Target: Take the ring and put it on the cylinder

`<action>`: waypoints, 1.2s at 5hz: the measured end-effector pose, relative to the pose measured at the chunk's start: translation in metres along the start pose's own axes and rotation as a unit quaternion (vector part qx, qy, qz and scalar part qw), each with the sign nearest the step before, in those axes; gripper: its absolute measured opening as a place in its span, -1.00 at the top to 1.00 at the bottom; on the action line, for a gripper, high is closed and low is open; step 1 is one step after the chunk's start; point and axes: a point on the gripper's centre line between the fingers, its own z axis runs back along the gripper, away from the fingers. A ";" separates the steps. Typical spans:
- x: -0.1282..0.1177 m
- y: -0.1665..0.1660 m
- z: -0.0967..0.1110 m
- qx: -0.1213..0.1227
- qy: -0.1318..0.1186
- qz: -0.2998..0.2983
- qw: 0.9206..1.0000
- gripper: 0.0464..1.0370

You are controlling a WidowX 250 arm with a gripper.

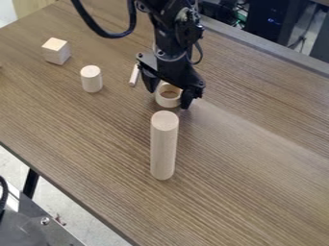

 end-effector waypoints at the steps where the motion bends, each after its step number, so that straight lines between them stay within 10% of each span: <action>1: -0.005 -0.001 -0.004 -0.001 0.010 0.000 1.000 -0.92; 3: 0.008 -0.003 -0.011 -0.004 -0.012 -0.001 1.000 -0.52; 6: 0.004 0.034 0.008 -0.043 -0.041 -0.033 0.998 -0.47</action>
